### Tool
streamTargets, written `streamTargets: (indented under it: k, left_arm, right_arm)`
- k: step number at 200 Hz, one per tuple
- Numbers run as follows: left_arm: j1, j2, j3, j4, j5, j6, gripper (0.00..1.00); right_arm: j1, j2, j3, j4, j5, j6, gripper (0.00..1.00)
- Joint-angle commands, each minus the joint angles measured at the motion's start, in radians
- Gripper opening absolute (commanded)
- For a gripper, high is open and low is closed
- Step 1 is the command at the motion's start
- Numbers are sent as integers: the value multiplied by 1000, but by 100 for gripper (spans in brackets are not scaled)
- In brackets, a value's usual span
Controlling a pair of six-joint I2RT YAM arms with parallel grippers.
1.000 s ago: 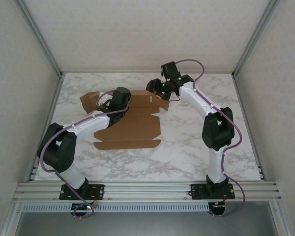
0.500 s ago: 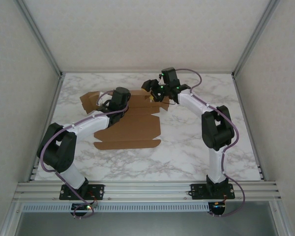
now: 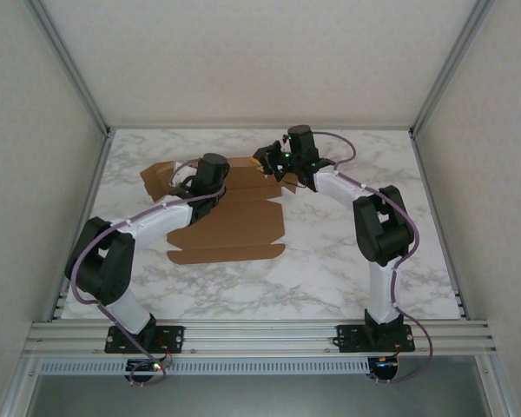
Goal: Fold the paper box
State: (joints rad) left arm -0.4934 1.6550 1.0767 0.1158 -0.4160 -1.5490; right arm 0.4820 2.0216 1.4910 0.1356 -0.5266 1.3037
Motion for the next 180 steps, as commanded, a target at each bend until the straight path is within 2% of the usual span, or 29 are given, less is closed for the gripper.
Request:
streamTargets:
  k: [1,6,17,26,55,78,96,110,116,125,132,149,180]
  left_arm:
    - [-1,17,-31,-104,59,-6,0]
    - [-2,17,-31,-104,60,-7,0]
    - [-1,19,-31,-104,59,-10,0]
    - [0,20,-28,-109,58,-11,0]
    - [3,33,22,-207,21,-39,0]
    - [4,41,41,-220,9,-48,0]
    - [4,59,62,-229,18,-55,0]
    - [5,73,73,-228,34,-58,0]
    - [4,78,75,-228,37,-59,0]
    - [4,81,77,-228,40,-60,0]
    - [4,81,77,-229,40,-60,0]
    - [6,77,74,-223,38,-52,0]
    - [7,69,59,-210,39,-45,0]
  right_arm:
    - [2,-3,-16,56,12,-16,5]
    - [2,-4,-16,53,11,-21,9]
    - [3,-10,-11,7,21,-55,36]
    - [3,-27,1,-68,43,-110,47]
    - [3,-145,-20,-303,209,-340,59]
    - [3,-243,-70,-402,333,-475,61]
    - [2,-326,-159,-412,424,-529,57]
    - [4,-401,-268,-354,465,-564,49]
    - [3,-427,-309,-329,473,-579,39]
    - [7,-452,-354,-301,469,-595,15]
    - [10,-461,-383,-289,462,-601,1]
    - [21,-438,-410,-275,413,-609,0]
    - [48,-342,-390,-253,410,-594,0]
